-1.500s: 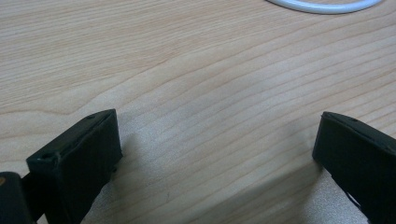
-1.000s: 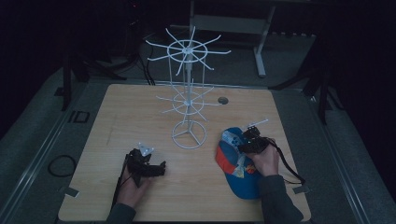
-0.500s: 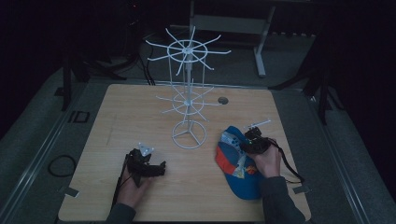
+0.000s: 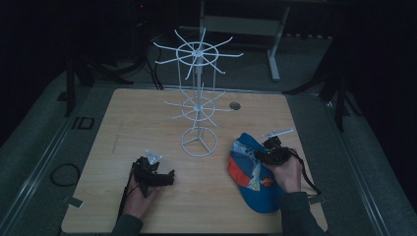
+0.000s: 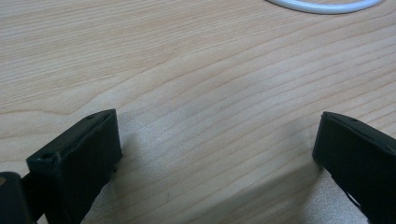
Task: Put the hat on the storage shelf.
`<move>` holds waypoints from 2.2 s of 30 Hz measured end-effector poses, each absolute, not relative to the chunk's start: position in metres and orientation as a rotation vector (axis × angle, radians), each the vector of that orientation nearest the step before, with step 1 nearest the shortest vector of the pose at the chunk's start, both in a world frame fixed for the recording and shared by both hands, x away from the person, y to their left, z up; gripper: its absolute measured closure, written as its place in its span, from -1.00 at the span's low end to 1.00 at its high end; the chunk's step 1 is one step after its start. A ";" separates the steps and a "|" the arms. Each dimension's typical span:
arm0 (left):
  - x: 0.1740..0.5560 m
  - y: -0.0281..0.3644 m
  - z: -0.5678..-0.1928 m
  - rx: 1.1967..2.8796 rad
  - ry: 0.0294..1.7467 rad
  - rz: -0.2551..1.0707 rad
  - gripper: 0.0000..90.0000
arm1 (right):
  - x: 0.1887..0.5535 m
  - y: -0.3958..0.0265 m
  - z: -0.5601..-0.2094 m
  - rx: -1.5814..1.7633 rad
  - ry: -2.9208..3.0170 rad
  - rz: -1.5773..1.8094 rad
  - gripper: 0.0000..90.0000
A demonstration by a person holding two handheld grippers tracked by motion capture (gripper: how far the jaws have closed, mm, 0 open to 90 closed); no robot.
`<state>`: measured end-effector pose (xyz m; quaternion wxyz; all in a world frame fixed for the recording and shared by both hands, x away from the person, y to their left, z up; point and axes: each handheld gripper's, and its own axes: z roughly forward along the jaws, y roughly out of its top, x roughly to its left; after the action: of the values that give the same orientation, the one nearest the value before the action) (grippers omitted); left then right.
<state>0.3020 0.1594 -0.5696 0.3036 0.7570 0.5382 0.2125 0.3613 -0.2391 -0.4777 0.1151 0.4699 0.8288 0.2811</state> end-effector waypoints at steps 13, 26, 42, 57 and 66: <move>0.302 0.159 -0.570 2.002 1.427 0.563 -0.97 | 0.349 -0.239 -0.464 1.330 2.408 0.907 0.95; 0.302 0.159 -0.570 2.002 1.427 0.563 -0.97 | 0.341 -0.236 -0.450 1.269 2.394 0.982 0.95; 0.302 0.159 -0.570 2.003 1.426 0.565 -0.97 | 0.334 -0.239 -0.431 1.237 2.344 1.065 0.95; 0.302 0.159 -0.570 2.002 1.428 0.562 -0.97 | 0.332 -0.246 -0.423 1.226 2.286 1.160 0.95; 0.302 0.159 -0.570 2.003 1.428 0.561 -0.97 | 0.331 -0.247 -0.417 1.220 2.281 1.176 0.95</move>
<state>0.3020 0.1593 -0.5695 0.3045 0.7562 0.5390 0.2117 0.3314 -0.2475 -0.4173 0.1496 0.4245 0.7937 0.4092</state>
